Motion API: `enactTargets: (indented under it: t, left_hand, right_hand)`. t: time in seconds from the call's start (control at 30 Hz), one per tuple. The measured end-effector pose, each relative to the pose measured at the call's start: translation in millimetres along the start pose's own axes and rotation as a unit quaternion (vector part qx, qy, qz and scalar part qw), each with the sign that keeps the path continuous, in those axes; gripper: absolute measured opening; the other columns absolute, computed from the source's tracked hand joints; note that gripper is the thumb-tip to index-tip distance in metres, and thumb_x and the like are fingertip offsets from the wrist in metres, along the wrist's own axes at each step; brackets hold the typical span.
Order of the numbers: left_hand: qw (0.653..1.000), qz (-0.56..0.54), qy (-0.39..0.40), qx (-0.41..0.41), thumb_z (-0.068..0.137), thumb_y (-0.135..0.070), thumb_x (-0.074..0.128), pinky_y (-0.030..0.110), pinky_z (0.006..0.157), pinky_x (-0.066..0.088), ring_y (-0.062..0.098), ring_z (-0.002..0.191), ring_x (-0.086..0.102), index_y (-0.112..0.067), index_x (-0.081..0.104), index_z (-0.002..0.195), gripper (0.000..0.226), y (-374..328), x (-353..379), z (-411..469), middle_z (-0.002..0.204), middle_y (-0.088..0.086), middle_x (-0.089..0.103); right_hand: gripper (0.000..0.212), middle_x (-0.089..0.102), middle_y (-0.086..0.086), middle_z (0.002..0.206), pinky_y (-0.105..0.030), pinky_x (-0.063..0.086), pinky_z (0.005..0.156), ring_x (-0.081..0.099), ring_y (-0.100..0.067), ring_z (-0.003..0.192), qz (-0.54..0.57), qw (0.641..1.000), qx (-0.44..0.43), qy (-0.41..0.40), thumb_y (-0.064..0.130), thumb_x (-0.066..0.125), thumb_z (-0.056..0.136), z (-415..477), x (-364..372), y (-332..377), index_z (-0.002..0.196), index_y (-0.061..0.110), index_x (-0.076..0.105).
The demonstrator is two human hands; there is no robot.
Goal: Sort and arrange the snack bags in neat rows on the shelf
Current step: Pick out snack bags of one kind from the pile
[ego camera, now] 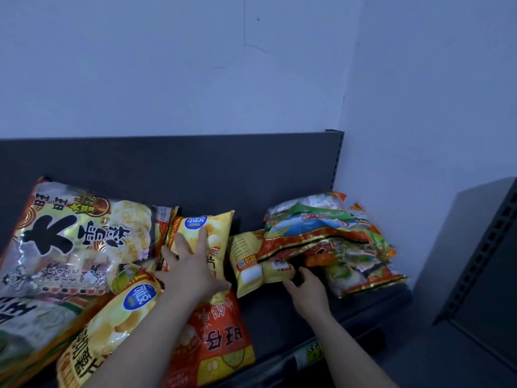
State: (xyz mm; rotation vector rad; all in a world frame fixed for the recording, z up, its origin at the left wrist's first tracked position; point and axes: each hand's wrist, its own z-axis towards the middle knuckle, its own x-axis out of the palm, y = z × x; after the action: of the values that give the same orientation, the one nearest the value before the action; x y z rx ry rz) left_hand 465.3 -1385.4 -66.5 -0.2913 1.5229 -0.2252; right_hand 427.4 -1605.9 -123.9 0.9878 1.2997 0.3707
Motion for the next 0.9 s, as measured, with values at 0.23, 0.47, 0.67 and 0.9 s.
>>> enactTargets:
  t: [0.23, 0.47, 0.67, 0.9]
  left_hand:
    - [0.998, -0.031, -0.058, -0.014, 0.068, -0.057, 0.075, 0.05, 0.102, 0.036, 0.04, 0.135, 0.023, -0.04, -0.01, 0.151, 0.12, -1.7, 2.0, 8.8, 0.152, 0.013, 0.001]
    - [0.994, -0.094, -0.051, 0.0, 0.072, -0.049, 0.073, 0.048, 0.101, 0.037, 0.038, 0.13, 0.03, -0.039, -0.002, 0.152, 0.11, -8.3, -13.5, 2.7, 0.146, 0.014, 0.013]
    - [0.989, -0.146, -0.015, 0.034, 0.073, -0.052, 0.07, 0.045, 0.097, 0.043, 0.037, 0.121, 0.036, -0.041, 0.005, 0.151, 0.102, -32.2, -21.0, -15.1, 0.139, 0.01, 0.018]
    - [0.985, -0.141, 0.098, 0.025, 0.075, -0.047, 0.066, 0.046, 0.102, 0.041, 0.039, 0.126, 0.033, -0.043, 0.006, 0.153, 0.098, -52.7, -3.4, -34.2, 0.141, 0.012, 0.018]
  right_hand:
    - [0.05, 0.057, -0.012, 0.131, -0.029, 0.045, 0.085, 0.056, -0.025, 0.114, 0.126, 0.991, 0.038, -0.018, 0.029, 0.057, 0.096, 19.5, 16.6, 6.7, 0.138, 0.004, 0.047]
    - [0.019, 0.069, -0.01, 0.099, -0.032, 0.05, 0.069, 0.062, -0.02, 0.083, 0.162, 0.987, -0.005, -0.021, 0.024, 0.058, 0.096, 7.7, -13.1, 9.8, 0.107, 0.01, 0.066]
    - [0.02, 0.069, -0.003, 0.094, -0.036, 0.054, 0.073, 0.064, -0.019, 0.083, 0.131, 0.991, -0.019, -0.014, 0.022, 0.051, 0.1, -16.8, -59.5, -0.5, 0.1, 0.014, 0.069]
    - [0.021, 0.067, -0.002, 0.098, -0.03, 0.042, 0.064, 0.059, -0.016, 0.082, 0.066, 0.992, -0.051, -0.096, 0.016, 0.047, 0.099, -48.4, -98.7, -20.9, 0.106, 0.014, 0.066]
